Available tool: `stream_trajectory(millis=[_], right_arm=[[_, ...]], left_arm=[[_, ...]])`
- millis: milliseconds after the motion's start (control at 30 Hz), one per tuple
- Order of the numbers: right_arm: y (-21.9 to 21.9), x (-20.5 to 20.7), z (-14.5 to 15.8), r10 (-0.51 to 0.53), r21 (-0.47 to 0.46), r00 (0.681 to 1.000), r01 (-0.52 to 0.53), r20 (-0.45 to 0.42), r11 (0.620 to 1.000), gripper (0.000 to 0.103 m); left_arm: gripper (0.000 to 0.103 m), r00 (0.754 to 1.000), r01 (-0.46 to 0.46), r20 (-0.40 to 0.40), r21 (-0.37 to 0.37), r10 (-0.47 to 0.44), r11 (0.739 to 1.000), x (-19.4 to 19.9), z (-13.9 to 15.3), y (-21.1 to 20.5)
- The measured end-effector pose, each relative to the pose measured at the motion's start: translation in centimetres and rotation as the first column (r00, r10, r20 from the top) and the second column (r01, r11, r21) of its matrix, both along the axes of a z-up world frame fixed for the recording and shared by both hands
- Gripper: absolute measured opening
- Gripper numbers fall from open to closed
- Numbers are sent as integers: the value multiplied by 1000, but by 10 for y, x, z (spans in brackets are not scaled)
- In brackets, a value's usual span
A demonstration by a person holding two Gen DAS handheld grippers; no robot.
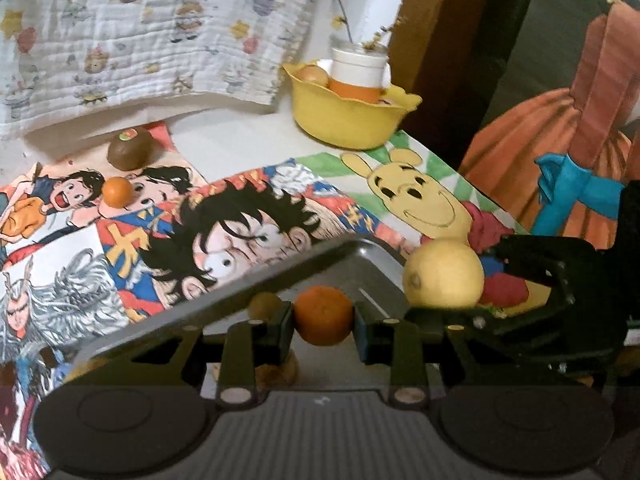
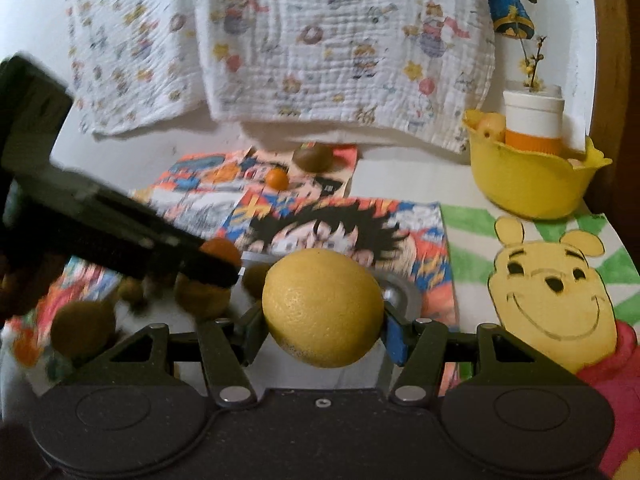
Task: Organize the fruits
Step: 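Carry the lemon with the right tool over the tray while the left tool carries the tangerine, then open both tools to release the lemon and tangerine on the tray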
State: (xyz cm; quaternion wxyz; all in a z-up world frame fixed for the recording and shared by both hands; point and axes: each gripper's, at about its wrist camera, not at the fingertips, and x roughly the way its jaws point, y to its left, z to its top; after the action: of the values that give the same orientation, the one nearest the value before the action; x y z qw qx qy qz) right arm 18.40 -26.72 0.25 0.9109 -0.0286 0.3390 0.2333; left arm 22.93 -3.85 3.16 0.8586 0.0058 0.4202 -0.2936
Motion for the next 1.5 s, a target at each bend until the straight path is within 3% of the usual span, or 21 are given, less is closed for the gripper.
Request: stream_trajectory(millis=[367,600,1033,1300,1500], right_arm=[[-2,-36,-12,110,-112,994,-109,-3,988,60],[9,-44,-18,185,-176,983,-183,-7,967,61],[8,-44,-22,184,-182,982,-188,-35,965,61],[8,-44,-23,180,-183,983,-184,-37,966,63],[3,-47,-22,165,-170,986,-167,-30,971,66]], left_arm=[[34,997,77,-11,81,-77,994,-27,-18,-26],[34,997,76,-27,121,-73,990,-35,-26,-28],[36,997,78,-37,165,-73,983,-41,-31,-29],[41,998,62,-27,180,-58,982,-42,-29,-28],[54,999,44,-8,191,-43,981,-51,-24,-25]])
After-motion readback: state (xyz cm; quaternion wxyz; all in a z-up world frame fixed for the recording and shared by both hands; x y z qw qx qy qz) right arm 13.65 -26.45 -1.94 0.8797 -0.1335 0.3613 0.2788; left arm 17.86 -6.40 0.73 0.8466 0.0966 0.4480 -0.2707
